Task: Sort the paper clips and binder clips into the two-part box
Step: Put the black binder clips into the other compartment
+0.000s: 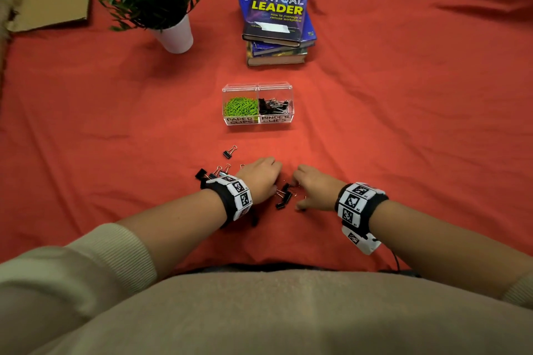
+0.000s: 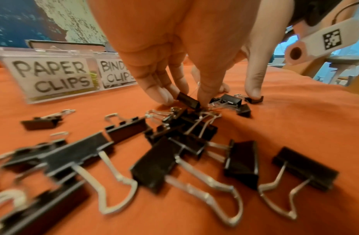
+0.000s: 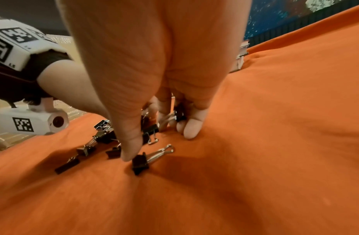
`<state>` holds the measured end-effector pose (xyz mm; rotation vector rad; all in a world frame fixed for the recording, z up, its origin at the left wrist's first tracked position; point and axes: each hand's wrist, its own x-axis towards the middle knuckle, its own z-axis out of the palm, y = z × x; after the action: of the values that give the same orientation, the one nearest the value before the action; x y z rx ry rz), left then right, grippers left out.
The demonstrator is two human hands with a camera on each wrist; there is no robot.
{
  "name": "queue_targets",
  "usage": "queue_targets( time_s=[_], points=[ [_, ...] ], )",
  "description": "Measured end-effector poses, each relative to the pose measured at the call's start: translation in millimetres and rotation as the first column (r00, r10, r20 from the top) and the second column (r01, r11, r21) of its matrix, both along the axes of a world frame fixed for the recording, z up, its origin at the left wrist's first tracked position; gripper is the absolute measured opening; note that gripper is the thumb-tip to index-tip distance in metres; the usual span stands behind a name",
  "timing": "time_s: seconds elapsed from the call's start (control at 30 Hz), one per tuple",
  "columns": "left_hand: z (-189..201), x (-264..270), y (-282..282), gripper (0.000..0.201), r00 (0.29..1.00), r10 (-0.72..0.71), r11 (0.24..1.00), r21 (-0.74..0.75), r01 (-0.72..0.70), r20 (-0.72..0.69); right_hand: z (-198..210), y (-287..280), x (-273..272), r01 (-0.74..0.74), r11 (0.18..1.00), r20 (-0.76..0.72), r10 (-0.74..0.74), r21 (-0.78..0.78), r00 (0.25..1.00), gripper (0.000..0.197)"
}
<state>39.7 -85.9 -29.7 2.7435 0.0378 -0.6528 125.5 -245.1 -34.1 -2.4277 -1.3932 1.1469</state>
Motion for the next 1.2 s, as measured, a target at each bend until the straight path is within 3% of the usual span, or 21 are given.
queue_targets(
  time_s=[0.17,0.3,0.43,0.5,0.57,0.67,0.77,0.93,1.07,1.2],
  points=[
    [-0.9,-4.5,10.9,0.021,0.999,0.030,0.999,0.011,-0.030,-0.027,2.7,4.9,-6.6,0.011,0.999,-0.016,-0.010,0.031,1.000,0.024],
    [-3.5,-8.4,17.5,0.014,0.998,0.068,0.998,-0.009,-0.068,-0.019,-0.9,7.4,-3.8,0.071,0.996,-0.034,-0.070,0.051,0.997,0.022],
    [-2.0,-8.1,27.6,0.021,0.981,0.191,0.977,-0.097,-0.188,0.026,0.9,2.8,9.0,0.335,0.928,-0.132,-0.317,0.160,0.939,0.025],
    [3.9,-7.3,29.9,0.024,0.961,0.274,0.954,-0.138,-0.268,0.028,4.2,-1.7,16.3,0.386,0.905,-0.162,-0.360,0.179,0.919,0.027],
    [8.7,-6.6,29.4,0.023,0.954,0.298,0.941,-0.173,-0.291,0.012,9.6,-5.2,19.4,0.319,0.935,-0.160,-0.295,0.156,0.942,0.025],
    [11.4,-6.4,23.4,0.019,0.968,0.252,0.945,-0.216,-0.248,-0.005,13.9,-8.9,14.3,0.107,0.994,-0.103,-0.103,0.038,0.989,0.024],
    [8.5,-7.9,13.8,0.020,0.983,0.183,0.967,-0.179,-0.180,0.000,7.8,-11.3,6.2,0.011,1.000,-0.060,-0.011,-0.011,0.998,0.025],
    [-2.7,-12.5,9.1,0.033,0.999,-0.048,0.998,-0.038,0.047,-0.025,5.8,-4.1,5.5,0.110,0.993,-0.071,-0.106,0.042,0.992,0.020],
    [-4.6,-14.0,9.7,0.037,0.999,-0.044,0.999,-0.025,0.043,-0.017,9.7,15.4,3.6,0.234,0.962,-0.099,-0.222,0.139,0.970,0.022],
    [-3.5,-15.8,11.8,0.045,1.000,0.012,0.998,-0.067,-0.013,-0.004,5.8,34.2,-4.4,0.112,0.977,-0.036,-0.107,0.181,0.994,0.027]
  ],
)
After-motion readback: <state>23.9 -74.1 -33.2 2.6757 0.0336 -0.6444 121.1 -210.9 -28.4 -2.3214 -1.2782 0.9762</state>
